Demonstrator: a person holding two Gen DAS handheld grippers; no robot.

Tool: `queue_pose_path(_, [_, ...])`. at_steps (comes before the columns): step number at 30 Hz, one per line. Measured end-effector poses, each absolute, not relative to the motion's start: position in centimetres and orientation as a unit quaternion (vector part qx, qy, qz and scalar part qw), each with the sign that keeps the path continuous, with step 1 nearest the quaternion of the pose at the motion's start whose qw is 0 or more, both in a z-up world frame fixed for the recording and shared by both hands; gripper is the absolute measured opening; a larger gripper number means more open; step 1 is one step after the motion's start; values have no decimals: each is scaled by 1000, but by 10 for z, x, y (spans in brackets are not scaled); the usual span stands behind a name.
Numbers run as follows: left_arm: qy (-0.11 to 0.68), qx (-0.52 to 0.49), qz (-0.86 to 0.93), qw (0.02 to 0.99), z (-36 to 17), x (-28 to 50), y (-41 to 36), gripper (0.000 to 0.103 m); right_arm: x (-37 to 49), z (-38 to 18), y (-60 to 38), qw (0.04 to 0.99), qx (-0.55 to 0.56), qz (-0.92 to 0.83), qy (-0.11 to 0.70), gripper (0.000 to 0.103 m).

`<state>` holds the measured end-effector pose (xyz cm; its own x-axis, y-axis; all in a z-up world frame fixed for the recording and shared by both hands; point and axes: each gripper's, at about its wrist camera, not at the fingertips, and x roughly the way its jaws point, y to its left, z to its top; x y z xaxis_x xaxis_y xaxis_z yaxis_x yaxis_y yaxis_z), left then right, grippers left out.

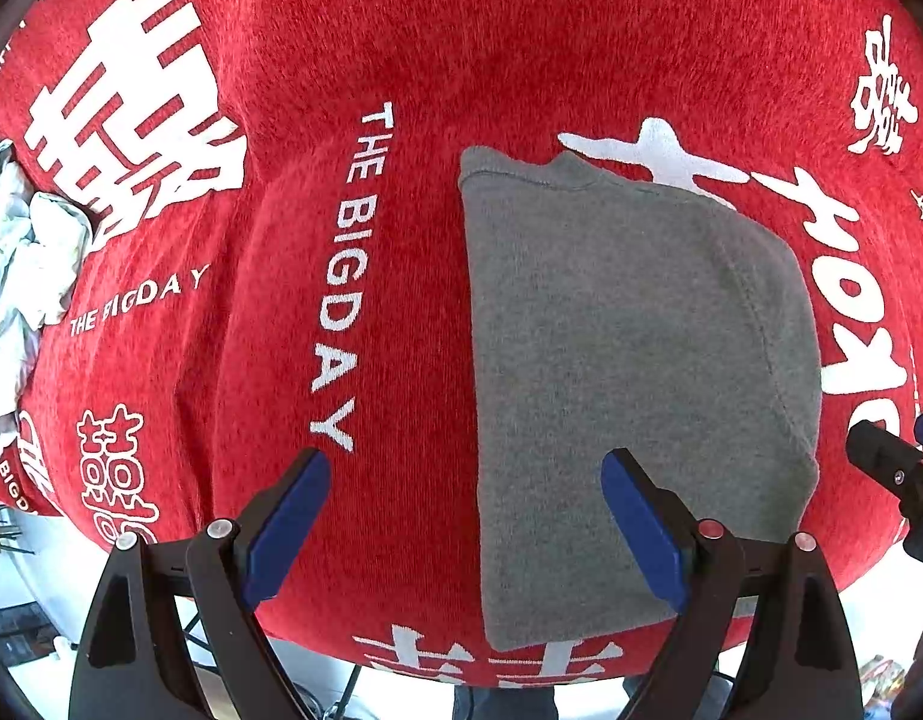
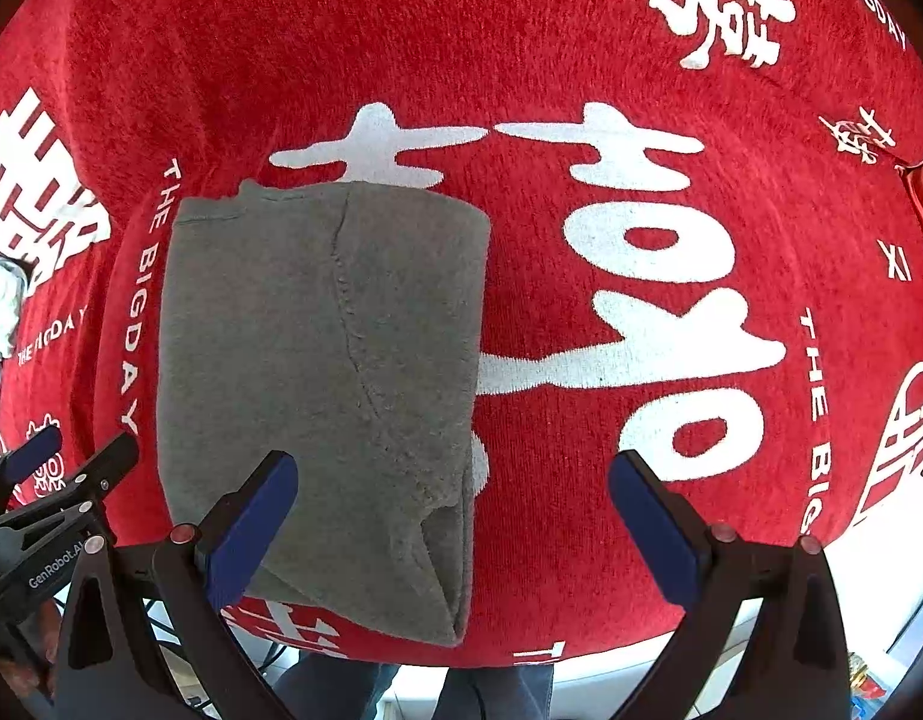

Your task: Fold small clothes

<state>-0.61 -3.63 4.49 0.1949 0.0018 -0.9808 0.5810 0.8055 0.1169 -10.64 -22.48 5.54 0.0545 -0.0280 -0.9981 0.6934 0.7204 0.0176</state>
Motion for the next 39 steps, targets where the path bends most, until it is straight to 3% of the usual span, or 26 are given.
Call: queue_pose_path(39, [603, 240, -195, 735, 46, -5, -31, 92, -100, 57, -217, 681, 257, -263, 633, 103])
